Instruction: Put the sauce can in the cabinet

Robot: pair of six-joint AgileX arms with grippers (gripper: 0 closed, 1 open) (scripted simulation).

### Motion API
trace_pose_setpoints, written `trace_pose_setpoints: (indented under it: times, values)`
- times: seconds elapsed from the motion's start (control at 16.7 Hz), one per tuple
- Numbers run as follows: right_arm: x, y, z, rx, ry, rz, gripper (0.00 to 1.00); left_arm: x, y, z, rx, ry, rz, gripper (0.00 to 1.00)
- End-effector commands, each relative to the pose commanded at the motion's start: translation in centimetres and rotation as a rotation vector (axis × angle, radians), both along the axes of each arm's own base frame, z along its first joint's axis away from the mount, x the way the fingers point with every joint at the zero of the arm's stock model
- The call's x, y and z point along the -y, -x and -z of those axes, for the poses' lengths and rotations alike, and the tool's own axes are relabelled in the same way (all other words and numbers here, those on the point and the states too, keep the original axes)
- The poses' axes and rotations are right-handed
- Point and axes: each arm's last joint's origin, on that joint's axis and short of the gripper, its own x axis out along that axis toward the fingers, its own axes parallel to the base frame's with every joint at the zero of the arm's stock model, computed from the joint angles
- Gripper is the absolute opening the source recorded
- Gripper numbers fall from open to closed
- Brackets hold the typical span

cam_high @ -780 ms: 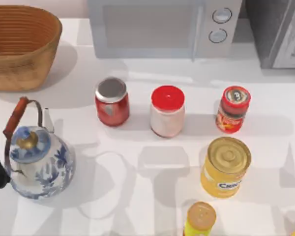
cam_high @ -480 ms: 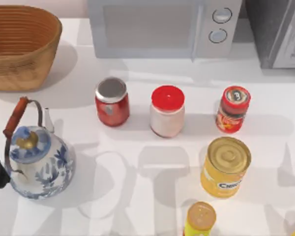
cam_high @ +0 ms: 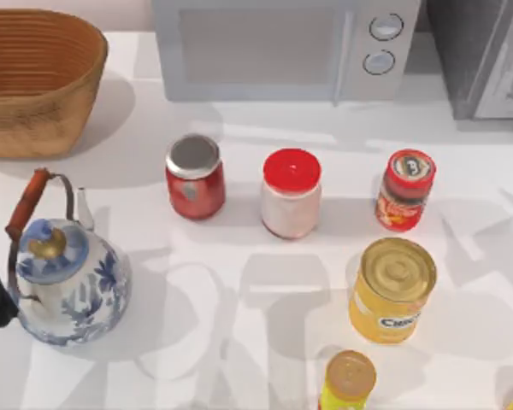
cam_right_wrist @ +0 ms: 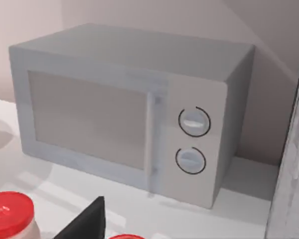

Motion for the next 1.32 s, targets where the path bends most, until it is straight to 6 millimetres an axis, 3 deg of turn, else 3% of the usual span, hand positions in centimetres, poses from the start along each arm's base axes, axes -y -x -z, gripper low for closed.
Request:
trace_pose_setpoints:
  times: [0.24,0.48,0.66,0.84,1.14,1.32]
  values:
    - [-0.3,-6.5,-1.9,0.026,0.017,-0.276,1.00,0.0,0.0,0.0,0.000,0.000,0.000,1.00]
    - [-0.1,-14.0,-0.1,0.046,0.024,-0.544,1.00,0.0,0.0,0.0,0.000,0.000,0.000,1.00]
    - [0.5,-18.8,3.8,0.047,0.017,-0.718,1.00,0.0,0.0,0.0,0.000,0.000,0.000,1.00]
    - [1.3,-22.1,9.0,0.028,-0.005,-0.869,1.00,0.0,0.0,0.0,0.000,0.000,0.000,1.00]
    - [2.1,-24.1,17.6,-0.019,-0.059,-1.059,1.00,0.0,0.0,0.0,0.000,0.000,0.000,1.00]
    - [2.4,-24.3,20.9,-0.023,-0.073,-1.133,1.00,0.0,0.0,0.0,0.000,0.000,0.000,1.00]
